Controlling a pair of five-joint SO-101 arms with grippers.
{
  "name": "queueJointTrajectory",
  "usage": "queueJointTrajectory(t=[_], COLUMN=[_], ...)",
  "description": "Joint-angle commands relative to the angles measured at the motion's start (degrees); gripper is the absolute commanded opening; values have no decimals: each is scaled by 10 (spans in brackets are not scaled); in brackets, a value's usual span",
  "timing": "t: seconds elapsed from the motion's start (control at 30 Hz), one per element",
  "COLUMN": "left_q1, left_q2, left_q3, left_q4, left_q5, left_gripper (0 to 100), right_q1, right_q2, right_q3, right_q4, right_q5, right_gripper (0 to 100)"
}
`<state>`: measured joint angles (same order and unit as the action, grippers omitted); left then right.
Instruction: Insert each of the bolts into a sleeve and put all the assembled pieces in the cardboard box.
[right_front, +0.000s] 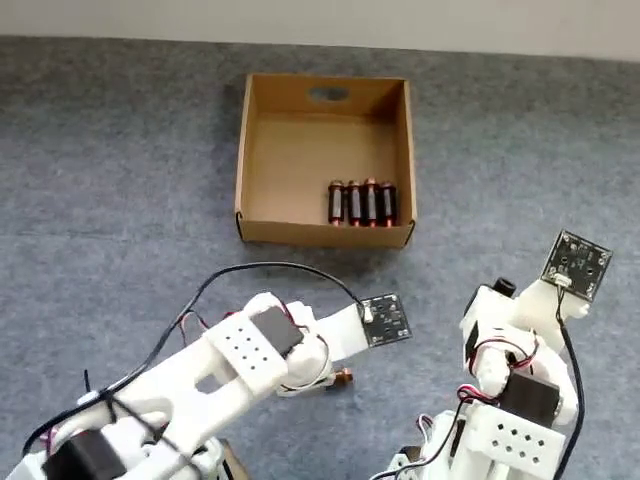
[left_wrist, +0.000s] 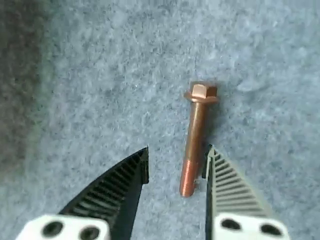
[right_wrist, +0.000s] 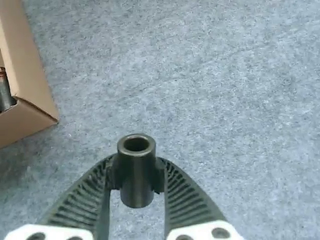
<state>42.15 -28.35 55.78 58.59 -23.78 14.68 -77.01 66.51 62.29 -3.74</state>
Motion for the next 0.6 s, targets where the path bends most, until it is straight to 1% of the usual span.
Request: queueJointTrajectory(t=[0.0, 0.23, 0.57], left_q1=[7, 7, 7], left_q2=[19, 26, 28], left_q3=[-25, -23, -22], left_q4=[-40, -72, -84], left_q5=[11, 18, 18], left_gripper=[189, 189, 191], right_q1=[7, 7, 7], right_q2=[-8, -8, -8], right_q3=[-3, -3, -3], right_q4=[-13, -13, -13], right_q5=[-7, -7, -7], right_gripper=[6, 6, 6])
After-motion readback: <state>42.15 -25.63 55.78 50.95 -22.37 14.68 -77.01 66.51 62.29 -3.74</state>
